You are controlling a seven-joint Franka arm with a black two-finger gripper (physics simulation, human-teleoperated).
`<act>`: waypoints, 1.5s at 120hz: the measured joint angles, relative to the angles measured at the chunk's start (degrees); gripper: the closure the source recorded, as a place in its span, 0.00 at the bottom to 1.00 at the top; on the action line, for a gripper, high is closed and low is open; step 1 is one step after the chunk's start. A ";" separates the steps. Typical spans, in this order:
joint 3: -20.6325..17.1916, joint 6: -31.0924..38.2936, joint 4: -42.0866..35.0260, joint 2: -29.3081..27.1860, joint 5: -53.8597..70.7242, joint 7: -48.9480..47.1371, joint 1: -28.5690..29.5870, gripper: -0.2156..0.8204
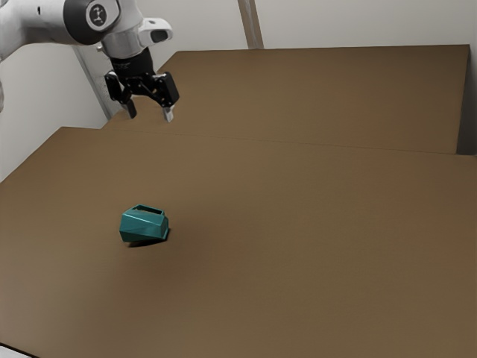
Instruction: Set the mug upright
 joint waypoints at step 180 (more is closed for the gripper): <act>0.15 19.31 -38.44 -9.85 -25.14 28.76 28.19 0.21</act>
